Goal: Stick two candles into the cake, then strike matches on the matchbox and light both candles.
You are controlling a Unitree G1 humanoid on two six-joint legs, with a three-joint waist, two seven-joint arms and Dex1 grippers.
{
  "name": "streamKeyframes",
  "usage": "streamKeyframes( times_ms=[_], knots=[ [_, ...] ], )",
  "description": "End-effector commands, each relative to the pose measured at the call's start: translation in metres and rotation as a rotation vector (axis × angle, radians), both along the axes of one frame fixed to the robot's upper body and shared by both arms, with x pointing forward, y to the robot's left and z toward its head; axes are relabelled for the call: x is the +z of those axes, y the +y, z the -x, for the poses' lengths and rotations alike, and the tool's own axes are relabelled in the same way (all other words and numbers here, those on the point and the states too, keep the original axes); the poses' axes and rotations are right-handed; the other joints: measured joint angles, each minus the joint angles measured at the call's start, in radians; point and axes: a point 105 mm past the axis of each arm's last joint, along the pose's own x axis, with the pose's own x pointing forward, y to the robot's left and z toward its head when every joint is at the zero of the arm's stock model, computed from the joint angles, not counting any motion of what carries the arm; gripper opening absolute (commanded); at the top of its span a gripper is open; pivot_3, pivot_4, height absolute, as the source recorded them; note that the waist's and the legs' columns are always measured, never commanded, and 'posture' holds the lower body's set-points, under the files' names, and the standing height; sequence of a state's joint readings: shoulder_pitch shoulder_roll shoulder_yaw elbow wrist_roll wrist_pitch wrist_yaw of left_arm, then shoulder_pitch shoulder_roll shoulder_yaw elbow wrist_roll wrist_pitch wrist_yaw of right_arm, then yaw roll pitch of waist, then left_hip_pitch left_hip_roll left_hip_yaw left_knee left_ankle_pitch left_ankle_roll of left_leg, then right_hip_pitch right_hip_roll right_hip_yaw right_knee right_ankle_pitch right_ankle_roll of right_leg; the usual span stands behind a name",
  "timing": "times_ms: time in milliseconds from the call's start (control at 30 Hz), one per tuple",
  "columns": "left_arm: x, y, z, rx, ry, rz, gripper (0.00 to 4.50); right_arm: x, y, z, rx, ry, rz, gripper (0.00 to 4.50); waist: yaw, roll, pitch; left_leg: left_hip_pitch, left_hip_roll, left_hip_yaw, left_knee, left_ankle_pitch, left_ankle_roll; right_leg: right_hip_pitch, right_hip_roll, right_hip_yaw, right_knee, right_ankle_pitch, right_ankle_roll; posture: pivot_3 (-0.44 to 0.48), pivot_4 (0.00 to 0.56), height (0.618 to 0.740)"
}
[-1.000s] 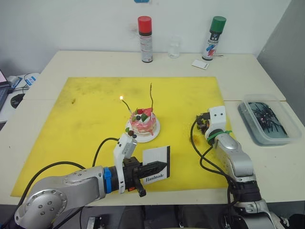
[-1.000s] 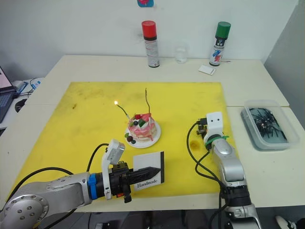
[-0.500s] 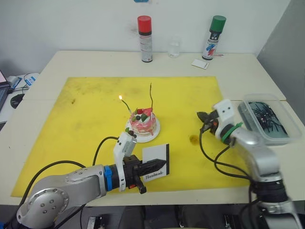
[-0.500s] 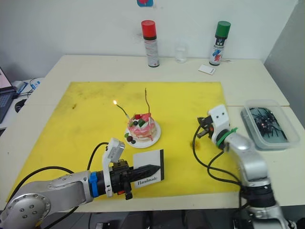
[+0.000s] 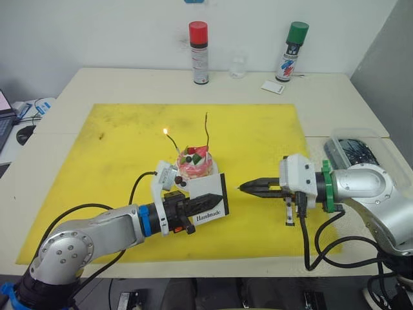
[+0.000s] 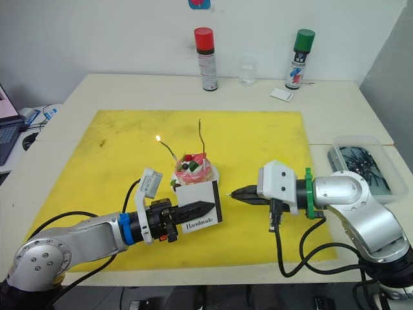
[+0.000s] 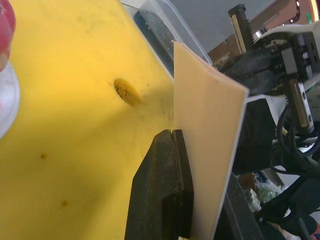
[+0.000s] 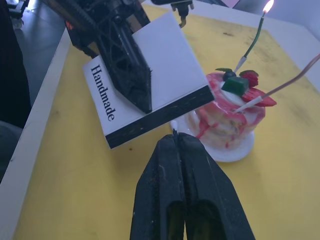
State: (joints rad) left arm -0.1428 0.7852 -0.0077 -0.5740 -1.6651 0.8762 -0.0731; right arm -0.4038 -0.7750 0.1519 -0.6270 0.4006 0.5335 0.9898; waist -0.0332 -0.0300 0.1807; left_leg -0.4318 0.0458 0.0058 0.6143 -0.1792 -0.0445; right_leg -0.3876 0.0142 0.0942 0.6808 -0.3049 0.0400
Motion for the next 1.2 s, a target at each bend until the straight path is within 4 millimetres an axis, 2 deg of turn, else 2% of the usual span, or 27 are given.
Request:
streamKeyframes(
  times_ms=[33,233,1200],
  knots=[
    [0.009,-0.002,-0.001,-0.011,-0.023,0.021,0.00,0.011,0.007,0.000,-0.010,-0.080,-0.016,0.03,0.001,0.000,0.000,0.000,0.000,0.000,0.000,0.000,0.000,0.000,0.000,0.000,0.000,0.000,0.000,0.000,0.150,0.740],
    [0.010,-0.006,0.001,-0.030,-0.026,0.023,0.00,0.014,0.011,-0.006,-0.036,-0.099,-0.030,0.03,0.001,0.000,0.000,0.000,0.000,0.000,0.001,0.000,0.000,0.000,0.001,-0.001,0.000,0.000,0.000,0.000,0.150,0.740],
    [0.012,-0.014,0.005,-0.055,-0.033,0.031,0.00,0.002,0.014,0.002,-0.008,-0.036,0.011,0.03,0.002,0.000,0.000,0.000,0.000,0.000,0.001,0.000,0.000,0.000,0.001,-0.001,0.000,0.000,0.000,0.000,0.150,0.740]
  ],
)
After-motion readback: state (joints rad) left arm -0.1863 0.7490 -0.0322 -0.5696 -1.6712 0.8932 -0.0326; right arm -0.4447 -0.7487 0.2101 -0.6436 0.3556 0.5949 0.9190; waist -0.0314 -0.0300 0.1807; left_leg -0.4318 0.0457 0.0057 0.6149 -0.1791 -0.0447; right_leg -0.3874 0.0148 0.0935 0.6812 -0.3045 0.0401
